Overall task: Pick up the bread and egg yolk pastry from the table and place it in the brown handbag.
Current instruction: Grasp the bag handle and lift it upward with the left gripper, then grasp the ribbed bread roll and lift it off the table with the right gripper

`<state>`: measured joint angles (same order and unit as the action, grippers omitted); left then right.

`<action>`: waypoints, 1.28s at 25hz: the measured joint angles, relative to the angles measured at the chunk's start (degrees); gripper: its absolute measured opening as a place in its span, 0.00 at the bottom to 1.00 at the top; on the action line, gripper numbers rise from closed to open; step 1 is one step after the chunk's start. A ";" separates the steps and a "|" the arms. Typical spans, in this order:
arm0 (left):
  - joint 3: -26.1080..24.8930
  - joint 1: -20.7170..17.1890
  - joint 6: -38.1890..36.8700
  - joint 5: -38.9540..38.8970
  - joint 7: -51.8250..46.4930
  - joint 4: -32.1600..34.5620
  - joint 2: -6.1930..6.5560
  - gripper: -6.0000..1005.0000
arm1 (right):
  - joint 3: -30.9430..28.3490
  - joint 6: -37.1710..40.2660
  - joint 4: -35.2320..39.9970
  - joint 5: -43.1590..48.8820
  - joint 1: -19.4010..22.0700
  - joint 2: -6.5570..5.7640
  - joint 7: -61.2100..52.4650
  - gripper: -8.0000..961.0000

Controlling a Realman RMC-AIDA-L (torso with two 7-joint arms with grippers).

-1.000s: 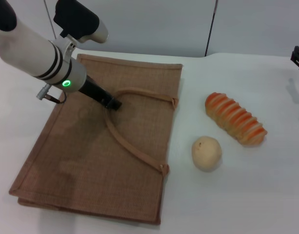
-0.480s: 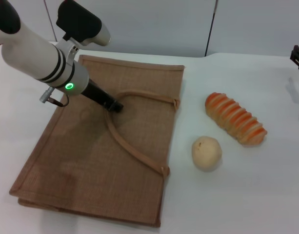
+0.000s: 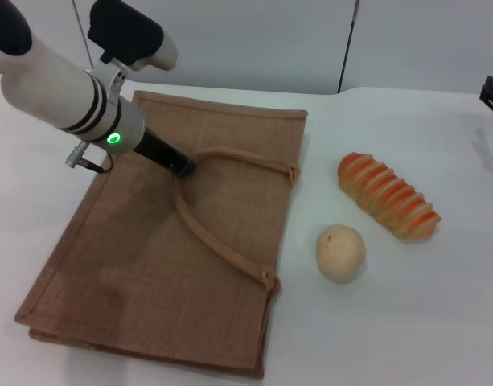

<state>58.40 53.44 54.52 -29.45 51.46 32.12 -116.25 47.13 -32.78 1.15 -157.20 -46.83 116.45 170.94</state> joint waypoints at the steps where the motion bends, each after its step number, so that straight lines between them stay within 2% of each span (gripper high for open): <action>1: 0.03 -0.11 -0.15 0.00 0.07 0.02 -0.01 0.15 | 0.04 0.00 0.00 0.05 0.04 0.00 0.00 0.85; 7: 0.23 -0.29 0.43 0.00 0.30 0.83 0.14 0.13 | 0.40 0.00 -0.02 0.29 0.33 0.00 0.01 0.85; 9: 0.10 -0.98 2.75 -0.01 0.35 4.05 0.18 0.13 | 0.53 0.00 -0.10 0.58 0.58 0.00 0.08 0.85; 14: 0.01 -4.27 11.43 -2.29 0.27 17.55 0.36 0.13 | 0.80 -0.01 -1.10 3.89 0.51 0.14 0.03 0.85; 20: -1.97 -7.56 22.80 -5.18 -1.36 36.90 0.66 0.13 | 0.85 0.00 -2.17 8.86 -0.23 0.08 -1.09 0.85; 25: -4.71 -8.55 31.28 -5.06 -3.55 49.81 0.73 0.13 | 1.10 -0.74 -1.95 19.09 0.05 -0.05 -10.91 0.85; 28: -6.75 -8.81 35.50 -5.14 -4.37 56.07 0.74 0.12 | 1.32 -2.62 -1.47 26.25 0.28 -0.19 -16.16 0.85; 29: -6.75 -8.81 35.50 -5.14 -4.37 56.07 0.74 0.12 | 1.35 -3.98 -1.46 28.39 0.39 -0.22 -17.48 0.85; 30: -8.47 -8.73 39.12 -5.15 -4.84 60.49 1.10 0.12 | 1.37 -5.29 -1.43 30.37 0.46 -0.24 -18.88 0.85; 32: -8.83 -8.68 40.39 -5.16 -5.29 62.08 1.38 0.12 | 1.41 -7.62 -1.00 35.28 0.58 -0.27 -22.60 0.85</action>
<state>49.56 44.76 94.91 -34.61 46.17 94.20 -114.88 48.54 -40.40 0.15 -121.91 -46.25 116.18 148.34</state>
